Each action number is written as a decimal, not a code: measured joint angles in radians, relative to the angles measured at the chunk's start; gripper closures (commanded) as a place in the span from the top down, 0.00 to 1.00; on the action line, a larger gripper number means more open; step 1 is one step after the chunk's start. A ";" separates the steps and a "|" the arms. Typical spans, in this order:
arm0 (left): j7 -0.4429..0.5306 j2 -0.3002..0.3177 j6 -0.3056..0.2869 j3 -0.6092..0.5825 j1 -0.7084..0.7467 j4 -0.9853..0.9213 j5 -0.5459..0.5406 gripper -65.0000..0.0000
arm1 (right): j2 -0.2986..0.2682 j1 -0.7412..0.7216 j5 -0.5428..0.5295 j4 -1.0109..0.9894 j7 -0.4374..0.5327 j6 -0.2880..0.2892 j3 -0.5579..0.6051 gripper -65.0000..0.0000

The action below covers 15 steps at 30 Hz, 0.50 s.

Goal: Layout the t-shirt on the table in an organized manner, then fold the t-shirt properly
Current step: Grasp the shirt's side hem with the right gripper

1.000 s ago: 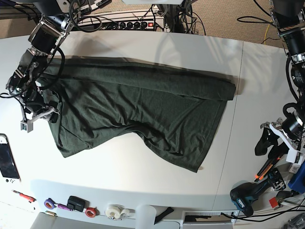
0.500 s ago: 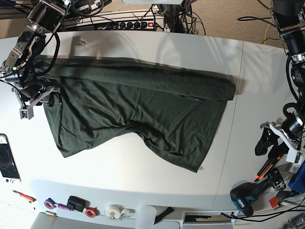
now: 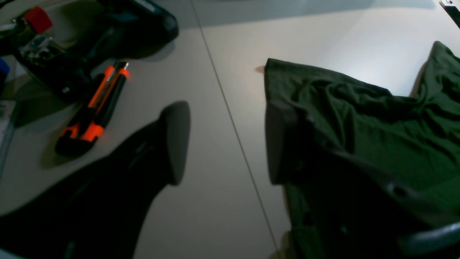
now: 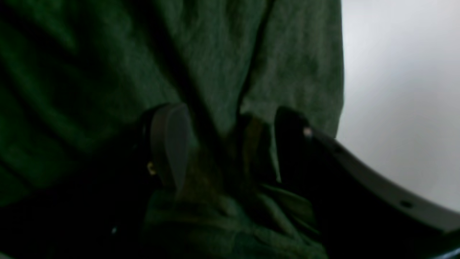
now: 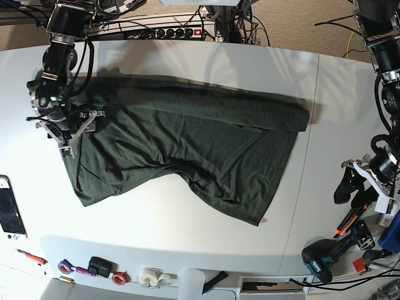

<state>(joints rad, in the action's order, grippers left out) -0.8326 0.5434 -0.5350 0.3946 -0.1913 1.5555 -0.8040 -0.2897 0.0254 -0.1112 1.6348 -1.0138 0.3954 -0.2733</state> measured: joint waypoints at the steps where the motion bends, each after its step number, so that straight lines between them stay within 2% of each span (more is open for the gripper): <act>1: 0.000 0.000 0.000 0.000 0.000 0.000 0.000 0.49 | -0.001 0.000 0.021 -0.002 0.000 -0.020 -0.002 0.57; 6: 0.000 0.000 0.000 0.000 0.000 0.000 0.000 0.49 | -0.004 0.000 0.024 -0.035 0.000 -0.036 -0.051 0.57; 15: 0.000 0.000 0.000 0.000 0.000 0.000 0.000 0.49 | -0.006 -0.003 0.017 -0.078 0.027 -0.037 -0.056 0.57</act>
<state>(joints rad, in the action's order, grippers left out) -0.8326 0.5438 -0.5350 0.3946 -0.1909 1.5555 -0.8043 -0.2958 0.0219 -0.0944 1.5566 -0.9863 0.3584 -0.3294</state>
